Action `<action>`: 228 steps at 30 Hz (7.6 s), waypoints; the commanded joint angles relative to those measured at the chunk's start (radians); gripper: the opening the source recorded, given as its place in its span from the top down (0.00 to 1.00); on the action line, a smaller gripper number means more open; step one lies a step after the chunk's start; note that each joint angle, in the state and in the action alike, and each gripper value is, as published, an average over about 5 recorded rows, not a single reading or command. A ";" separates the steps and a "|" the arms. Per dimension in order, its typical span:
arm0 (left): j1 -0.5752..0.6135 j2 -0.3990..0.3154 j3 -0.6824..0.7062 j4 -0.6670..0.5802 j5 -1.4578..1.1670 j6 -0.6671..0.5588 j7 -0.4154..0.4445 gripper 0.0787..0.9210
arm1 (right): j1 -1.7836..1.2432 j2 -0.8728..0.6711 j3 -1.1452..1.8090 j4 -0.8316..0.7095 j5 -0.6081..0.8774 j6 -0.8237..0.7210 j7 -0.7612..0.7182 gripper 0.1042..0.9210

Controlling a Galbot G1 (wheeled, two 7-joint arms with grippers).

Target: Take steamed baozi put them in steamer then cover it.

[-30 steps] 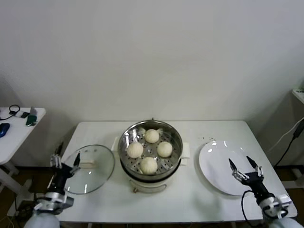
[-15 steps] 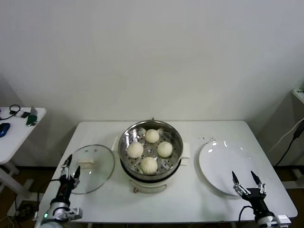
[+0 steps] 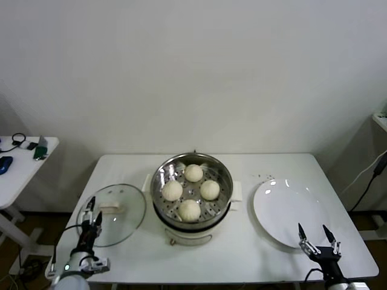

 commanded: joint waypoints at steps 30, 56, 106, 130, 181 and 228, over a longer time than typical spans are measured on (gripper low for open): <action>-0.176 -0.010 0.049 0.236 0.021 -0.036 -0.020 0.47 | 0.015 0.064 -0.013 0.000 -0.071 0.006 0.016 0.12; -0.084 0.030 -0.025 -0.108 -0.145 0.025 0.033 0.93 | 0.020 0.074 0.000 -0.005 -0.114 0.006 0.051 0.12; -0.263 -0.267 0.708 -0.441 0.496 0.572 0.512 0.93 | 0.159 0.058 -0.054 -0.114 -0.210 -0.027 0.148 0.12; -0.248 -0.361 0.685 -0.263 0.547 0.561 0.432 0.93 | 0.141 0.040 -0.033 -0.107 -0.184 -0.009 0.144 0.12; -0.187 -0.130 0.644 -0.503 0.207 0.463 0.310 0.28 | 0.167 0.016 -0.070 -0.115 -0.154 -0.033 0.147 0.12; 0.151 -0.040 -0.079 -0.080 -1.546 -0.445 0.286 0.12 | 0.164 0.004 -0.100 -0.082 -0.134 0.050 0.101 0.12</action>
